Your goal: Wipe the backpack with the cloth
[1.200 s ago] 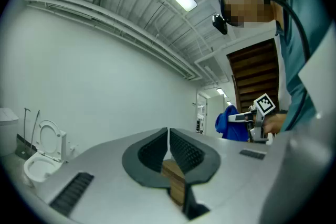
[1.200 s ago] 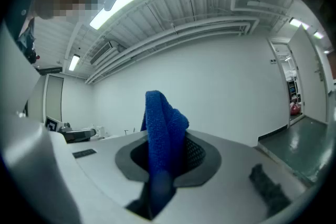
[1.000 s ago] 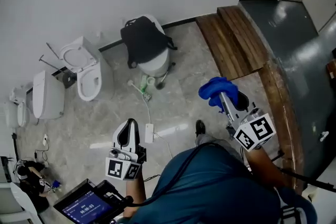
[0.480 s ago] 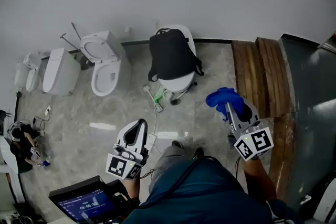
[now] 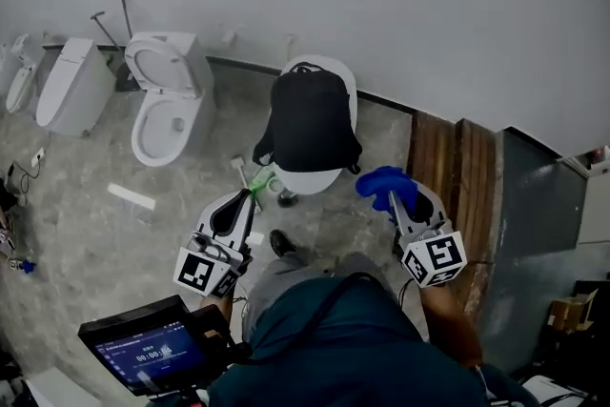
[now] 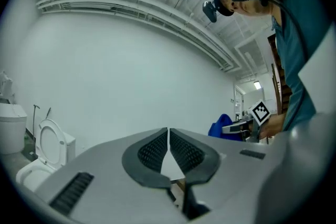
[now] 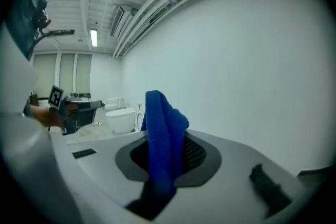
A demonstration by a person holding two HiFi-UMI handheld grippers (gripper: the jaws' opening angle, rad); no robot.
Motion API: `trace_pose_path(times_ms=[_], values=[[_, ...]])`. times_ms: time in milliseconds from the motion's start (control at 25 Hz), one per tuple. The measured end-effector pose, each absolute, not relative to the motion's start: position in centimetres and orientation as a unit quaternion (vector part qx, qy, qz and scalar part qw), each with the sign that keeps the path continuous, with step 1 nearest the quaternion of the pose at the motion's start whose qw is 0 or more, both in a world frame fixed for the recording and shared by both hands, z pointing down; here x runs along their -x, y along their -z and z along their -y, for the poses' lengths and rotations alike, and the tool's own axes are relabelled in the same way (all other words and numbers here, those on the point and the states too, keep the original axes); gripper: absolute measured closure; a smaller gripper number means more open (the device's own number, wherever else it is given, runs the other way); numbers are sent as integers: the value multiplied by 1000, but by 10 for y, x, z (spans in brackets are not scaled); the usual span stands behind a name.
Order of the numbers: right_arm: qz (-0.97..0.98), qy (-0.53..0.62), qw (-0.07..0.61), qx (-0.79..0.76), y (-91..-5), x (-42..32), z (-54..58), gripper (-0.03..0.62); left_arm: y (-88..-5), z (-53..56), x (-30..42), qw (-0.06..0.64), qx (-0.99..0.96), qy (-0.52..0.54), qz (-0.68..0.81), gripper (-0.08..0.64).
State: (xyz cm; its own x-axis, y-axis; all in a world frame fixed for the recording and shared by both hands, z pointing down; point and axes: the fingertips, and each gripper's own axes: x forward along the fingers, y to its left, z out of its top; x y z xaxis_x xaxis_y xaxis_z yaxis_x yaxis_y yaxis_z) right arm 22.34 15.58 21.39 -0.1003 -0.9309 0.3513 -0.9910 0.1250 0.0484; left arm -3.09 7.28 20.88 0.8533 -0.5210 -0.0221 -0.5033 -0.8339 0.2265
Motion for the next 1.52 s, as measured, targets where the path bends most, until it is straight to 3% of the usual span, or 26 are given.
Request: trace_pose_path(times_ms=[240, 440, 560, 680, 800, 1040, 1200, 1320, 1520], values=[[785, -81, 298, -537, -291, -199, -63, 528, -225, -26, 25, 126, -945, 31, 301, 543], [800, 75, 479, -354, -385, -189, 54, 528, -269, -2, 43, 166, -905, 16, 392, 543], [784, 152, 547, -251, -473, -188, 152, 528, -312, 2, 57, 200, -860, 5, 468, 543], [763, 99, 585, -257, -563, -205, 234, 528, -351, 4, 61, 224, -823, 16, 522, 543], [758, 7, 597, -263, -633, -204, 223, 529, -387, 11, 51, 257, -802, 31, 539, 543], [825, 110, 550, -73, -664, -113, 91, 529, -432, 25, 33, 287, -791, 49, 538, 543], [801, 111, 556, -192, -652, -119, 205, 529, -452, 23, 52, 287, -780, 59, 553, 543], [778, 74, 593, -192, -653, -137, 241, 528, -468, 22, 64, 288, -778, 54, 556, 543], [810, 97, 577, -39, -667, -123, 91, 529, -472, 47, 64, 278, -790, 64, 543, 543]])
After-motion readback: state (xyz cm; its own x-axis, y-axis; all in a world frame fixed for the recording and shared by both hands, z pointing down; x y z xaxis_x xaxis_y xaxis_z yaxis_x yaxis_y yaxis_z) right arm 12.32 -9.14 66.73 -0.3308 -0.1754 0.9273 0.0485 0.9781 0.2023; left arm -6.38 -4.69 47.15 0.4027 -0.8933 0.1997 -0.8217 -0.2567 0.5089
